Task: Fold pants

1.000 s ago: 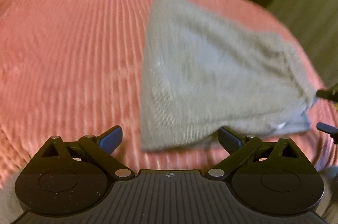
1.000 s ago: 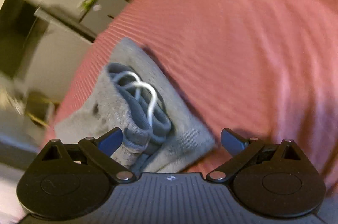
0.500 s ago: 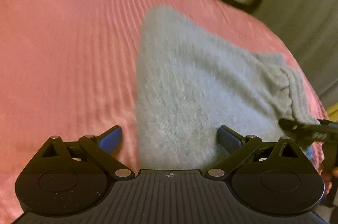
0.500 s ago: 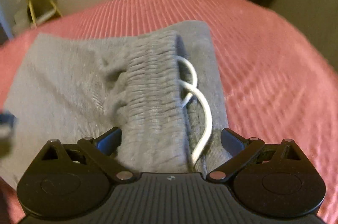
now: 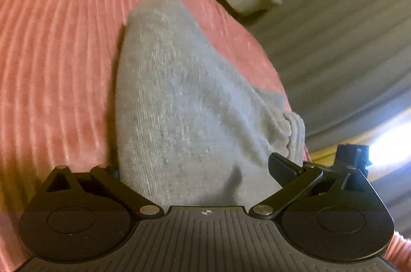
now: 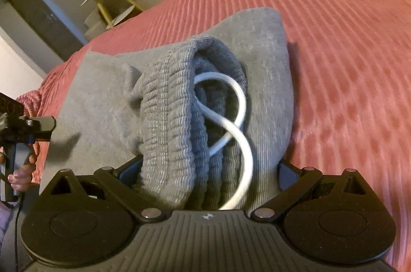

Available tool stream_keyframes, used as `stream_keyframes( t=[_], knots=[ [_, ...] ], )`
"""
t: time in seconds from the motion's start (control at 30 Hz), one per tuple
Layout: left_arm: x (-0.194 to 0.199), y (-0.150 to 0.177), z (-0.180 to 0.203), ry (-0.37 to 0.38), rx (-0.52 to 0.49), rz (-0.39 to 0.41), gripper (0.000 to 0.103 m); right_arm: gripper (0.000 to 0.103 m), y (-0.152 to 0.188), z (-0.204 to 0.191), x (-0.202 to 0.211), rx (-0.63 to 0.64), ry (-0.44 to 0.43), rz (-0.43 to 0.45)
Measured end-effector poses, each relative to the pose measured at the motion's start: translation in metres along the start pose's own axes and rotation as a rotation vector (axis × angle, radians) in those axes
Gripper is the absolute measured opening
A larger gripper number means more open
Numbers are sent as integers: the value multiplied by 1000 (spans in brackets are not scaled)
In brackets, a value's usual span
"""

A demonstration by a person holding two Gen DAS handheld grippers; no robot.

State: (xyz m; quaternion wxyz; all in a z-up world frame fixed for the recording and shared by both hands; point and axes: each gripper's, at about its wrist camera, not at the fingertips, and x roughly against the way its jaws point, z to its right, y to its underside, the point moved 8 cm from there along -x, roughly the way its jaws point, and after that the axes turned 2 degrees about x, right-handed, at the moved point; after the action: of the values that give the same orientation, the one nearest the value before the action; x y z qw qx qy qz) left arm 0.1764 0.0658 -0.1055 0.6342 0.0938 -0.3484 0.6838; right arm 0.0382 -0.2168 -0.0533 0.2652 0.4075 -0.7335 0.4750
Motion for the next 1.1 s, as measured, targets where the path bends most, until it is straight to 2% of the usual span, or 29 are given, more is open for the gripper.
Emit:
stream_keyframes(
  t=[0.07,0.13,0.2,0.27,0.43,0.5,0.63,0.7,0.83,0.97,1.1],
  knots=[
    [-5,1,-8,52,61,-27,103,100,-4,1,-3,24,-18,8],
    [-5,-4,-11,106,104,-16,103,100,-3,6,0,29,-48,30],
    [-9,-2,-15,98,125,-27,103,100,-4,15,0,1,-67,60],
    [-15,0,-14,70,100,-30,103,100,-3,14,4,-29,-78,80],
    [-30,6,4,-47,-8,-55,103,100,-10,17,2,-139,-90,37],
    [-31,6,7,-55,-8,-52,103,100,-11,12,-2,-133,-82,15],
    [-31,3,-6,8,81,-28,103,100,-11,3,-11,-64,-72,-16],
    [-35,5,-3,-26,31,-29,103,100,-8,5,-13,-65,-86,-7],
    [-40,12,10,-116,-68,-14,103,100,-6,0,-16,7,-39,8],
    [-37,12,9,-120,-59,-1,103,100,-8,-1,-14,14,-30,-5],
    [-37,13,9,-122,-46,16,103,100,-11,-4,-16,-27,-17,22]
  ],
)
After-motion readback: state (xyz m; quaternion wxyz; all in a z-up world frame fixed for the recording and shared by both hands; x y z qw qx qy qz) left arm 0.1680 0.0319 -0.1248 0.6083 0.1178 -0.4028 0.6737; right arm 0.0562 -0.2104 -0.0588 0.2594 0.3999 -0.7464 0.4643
